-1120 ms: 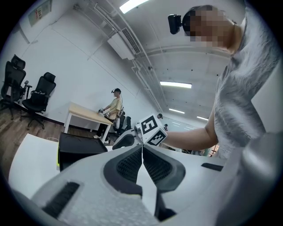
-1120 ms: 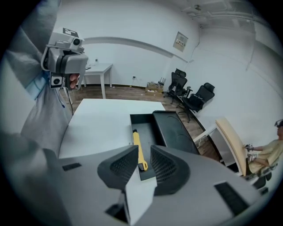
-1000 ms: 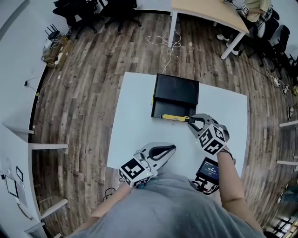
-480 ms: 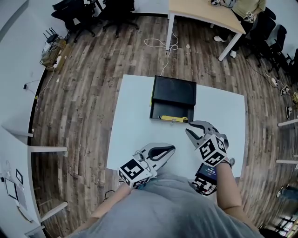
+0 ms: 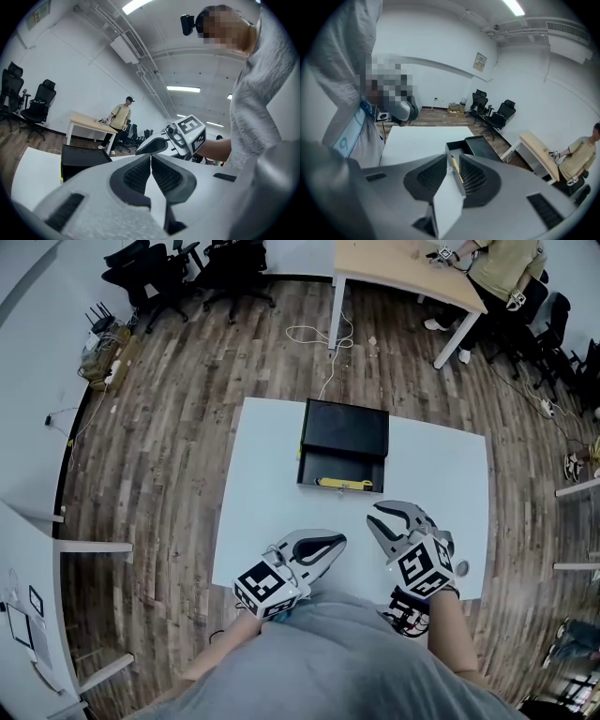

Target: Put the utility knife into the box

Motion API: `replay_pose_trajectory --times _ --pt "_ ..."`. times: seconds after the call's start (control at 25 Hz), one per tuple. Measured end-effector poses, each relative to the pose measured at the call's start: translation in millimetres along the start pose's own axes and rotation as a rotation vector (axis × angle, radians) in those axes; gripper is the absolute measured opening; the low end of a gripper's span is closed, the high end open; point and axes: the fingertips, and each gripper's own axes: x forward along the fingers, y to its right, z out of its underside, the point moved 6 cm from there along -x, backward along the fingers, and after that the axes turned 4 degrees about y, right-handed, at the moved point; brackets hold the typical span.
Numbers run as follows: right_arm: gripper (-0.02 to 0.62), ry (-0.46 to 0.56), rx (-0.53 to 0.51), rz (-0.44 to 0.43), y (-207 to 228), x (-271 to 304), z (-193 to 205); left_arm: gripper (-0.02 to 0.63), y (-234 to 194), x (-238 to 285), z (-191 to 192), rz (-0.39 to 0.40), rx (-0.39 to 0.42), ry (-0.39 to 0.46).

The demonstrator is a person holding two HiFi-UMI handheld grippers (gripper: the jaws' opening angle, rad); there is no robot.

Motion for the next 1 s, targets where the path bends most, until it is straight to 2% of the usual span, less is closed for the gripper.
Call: replay_pose_trajectory --times 0.52,0.84,1.0 --pt "0.080 0.118 0.084 0.018 -28 -21 -18 0.018 -2 -3 -3 -0.006 0.009 -0.001" --pt "0.077 0.139 0.094 0.009 -43 -28 -24 0.018 -1 -6 -1 -0.012 0.013 -0.003" --pt "0.051 0.151 0.105 0.016 -44 -31 -23 0.018 0 -4 -1 -0.013 0.016 -0.004"
